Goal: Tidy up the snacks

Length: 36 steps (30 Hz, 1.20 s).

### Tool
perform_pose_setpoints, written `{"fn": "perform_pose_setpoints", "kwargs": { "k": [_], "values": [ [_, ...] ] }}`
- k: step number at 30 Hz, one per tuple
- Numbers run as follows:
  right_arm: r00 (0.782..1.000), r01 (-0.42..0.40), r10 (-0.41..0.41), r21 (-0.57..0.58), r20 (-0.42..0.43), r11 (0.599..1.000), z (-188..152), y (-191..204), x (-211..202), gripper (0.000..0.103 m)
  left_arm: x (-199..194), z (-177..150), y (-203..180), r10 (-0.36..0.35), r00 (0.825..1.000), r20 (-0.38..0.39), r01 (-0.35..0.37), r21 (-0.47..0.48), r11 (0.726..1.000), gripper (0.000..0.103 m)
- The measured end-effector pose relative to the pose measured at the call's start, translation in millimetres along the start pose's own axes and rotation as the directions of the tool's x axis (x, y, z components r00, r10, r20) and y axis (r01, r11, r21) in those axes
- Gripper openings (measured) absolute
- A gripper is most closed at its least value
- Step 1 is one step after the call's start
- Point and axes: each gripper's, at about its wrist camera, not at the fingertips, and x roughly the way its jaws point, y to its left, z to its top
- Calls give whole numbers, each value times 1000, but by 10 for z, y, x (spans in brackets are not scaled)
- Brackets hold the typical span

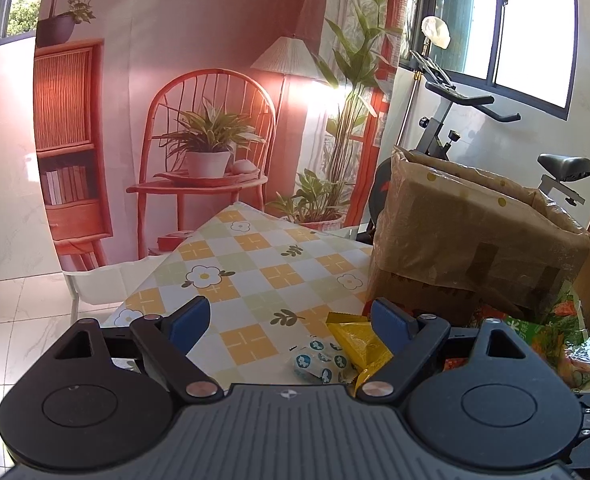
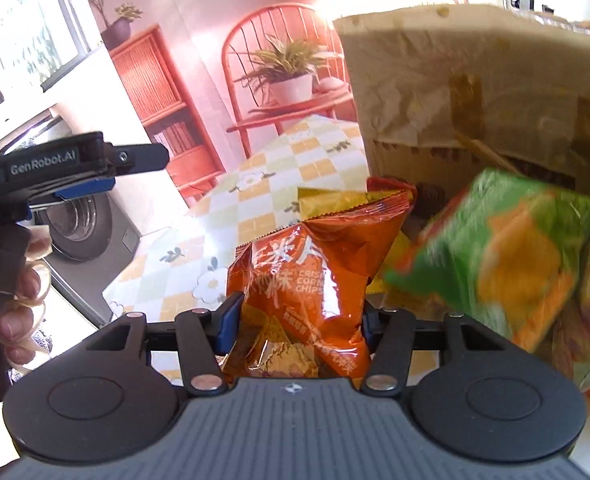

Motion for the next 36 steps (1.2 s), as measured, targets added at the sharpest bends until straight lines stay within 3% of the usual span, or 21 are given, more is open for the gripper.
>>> {"fn": "perform_pose_setpoints", "kwargs": {
  "k": [4, 8, 12, 16, 21, 28, 30, 32, 36],
  "values": [
    [994, 11, -11, 5, 104, 1000, 236, -12, -164, 56, -14, 82, 24, 17, 999, 31, -18, 33, 999, 89],
    [973, 111, -107, -8, 204, 994, 450, -100, -322, 56, 141, 199, 65, 60, 997, 54, -66, 114, 991, 85],
    [954, 181, -178, 10, 243, 983, 537, -260, -386, 56, 382, 274, 138, 29, 999, 15, -31, 157, 987, 82],
    [946, 211, -215, 42, 242, 977, 550, -397, -364, 56, 677, 224, 133, -16, 997, -78, 30, 181, 983, 79],
    [939, 252, -250, 22, 236, 968, 479, -465, -368, 56, 968, 53, 169, -39, 981, -189, 64, 128, 990, 69],
    [942, 259, -267, 68, 202, 964, 363, -590, -413, 56, 982, -17, -21, -152, 963, -221, 174, 85, 981, 67],
    [944, 261, -272, 80, 188, 962, 331, -636, -416, 56, 1020, -32, -117, -194, 952, -237, 208, 36, 978, 72],
    [946, 261, -273, 87, 175, 961, 296, -670, -410, 56, 1125, -58, -243, -213, 943, -254, 216, -16, 976, 87],
    [948, 260, -273, 95, 164, 961, 272, -726, -401, 56, 1362, -143, -399, -231, 929, -290, 207, -111, 972, 89]
  ]
}}
